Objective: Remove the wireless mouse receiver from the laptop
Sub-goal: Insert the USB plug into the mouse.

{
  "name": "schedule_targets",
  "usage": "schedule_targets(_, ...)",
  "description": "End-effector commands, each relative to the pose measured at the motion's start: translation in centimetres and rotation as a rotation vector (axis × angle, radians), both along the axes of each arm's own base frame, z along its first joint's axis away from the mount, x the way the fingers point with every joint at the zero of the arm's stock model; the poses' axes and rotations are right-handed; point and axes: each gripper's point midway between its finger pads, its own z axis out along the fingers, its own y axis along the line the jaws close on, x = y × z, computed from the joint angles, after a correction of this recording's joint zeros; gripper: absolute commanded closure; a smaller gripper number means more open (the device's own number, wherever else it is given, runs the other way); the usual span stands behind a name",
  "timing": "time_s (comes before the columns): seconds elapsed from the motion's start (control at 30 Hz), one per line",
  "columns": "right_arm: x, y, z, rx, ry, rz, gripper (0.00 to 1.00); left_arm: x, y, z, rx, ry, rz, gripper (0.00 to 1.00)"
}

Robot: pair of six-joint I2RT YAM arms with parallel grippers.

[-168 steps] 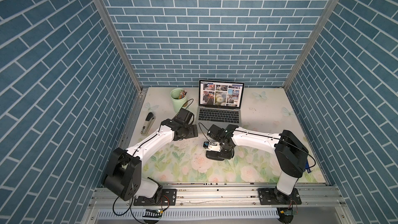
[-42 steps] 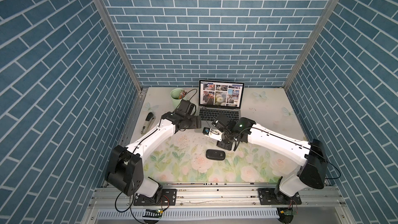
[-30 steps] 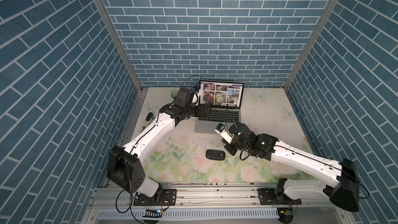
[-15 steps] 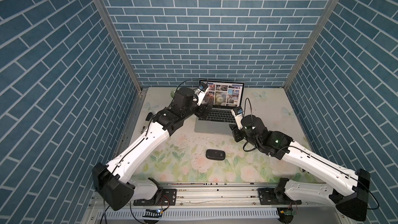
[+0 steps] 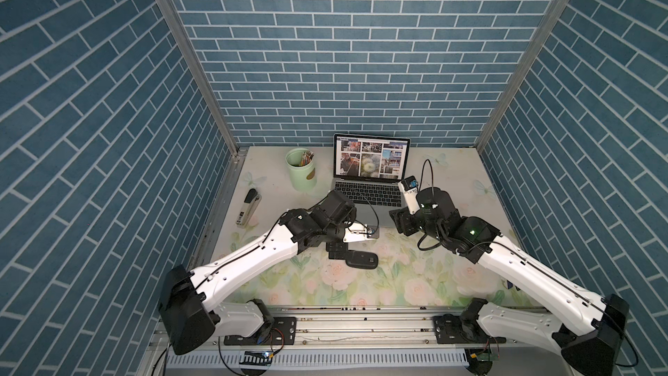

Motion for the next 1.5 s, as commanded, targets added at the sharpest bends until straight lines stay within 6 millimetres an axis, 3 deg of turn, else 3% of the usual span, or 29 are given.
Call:
schedule_targets(0.0,-1.2,-0.4,-3.0,-0.003,0.124,0.012,0.39,-1.9,-0.5,-2.7,0.028,0.092,-0.082,0.0)
schedule_targets(0.1,-2.1,-0.2,-5.5,0.042,0.214,-0.009,0.44,-2.3,-0.9,-5.1,0.034,0.123,-0.105,0.0)
schedule_targets(0.27,-3.4,0.4,-7.4,0.147,0.293,-0.024,0.54,-2.4,-1.7,-7.6,0.017,0.134,-0.138,0.0)
schedule_targets(0.4,-3.9,0.3,-8.5,0.194,0.322,-0.042,0.54,-2.9,-2.1,-9.0,-0.01,0.159,-0.164,0.01)
schedule_targets(0.57,-5.2,1.8,-9.5,0.295,0.421,0.007,0.5,-3.4,-2.9,-10.3,-0.044,0.208,-0.173,0.04)
schedule_targets(0.63,-5.5,2.1,-9.7,0.349,0.463,0.012,0.56,-3.5,-2.9,-10.8,-0.045,0.215,-0.174,0.06)
schedule_targets(0.73,-5.5,2.0,-9.9,0.432,0.503,0.0,0.77,-3.4,-2.9,-11.6,-0.043,0.224,-0.171,0.09)
schedule_targets(0.9,-5.5,1.0,-10.9,0.528,0.563,-0.037,1.0,-2.7,-2.7,-12.3,-0.046,0.238,-0.158,0.11)
schedule_targets(1.17,-6.6,1.6,-11.9,0.602,0.64,0.014,1.0,-0.6,-1.8,-12.6,-0.08,0.231,-0.104,0.11)
schedule_targets(1.47,-7.1,1.9,-12.9,0.583,0.68,0.041,1.0,-0.8,-2.1,-13.4,-0.087,0.272,-0.108,0.11)
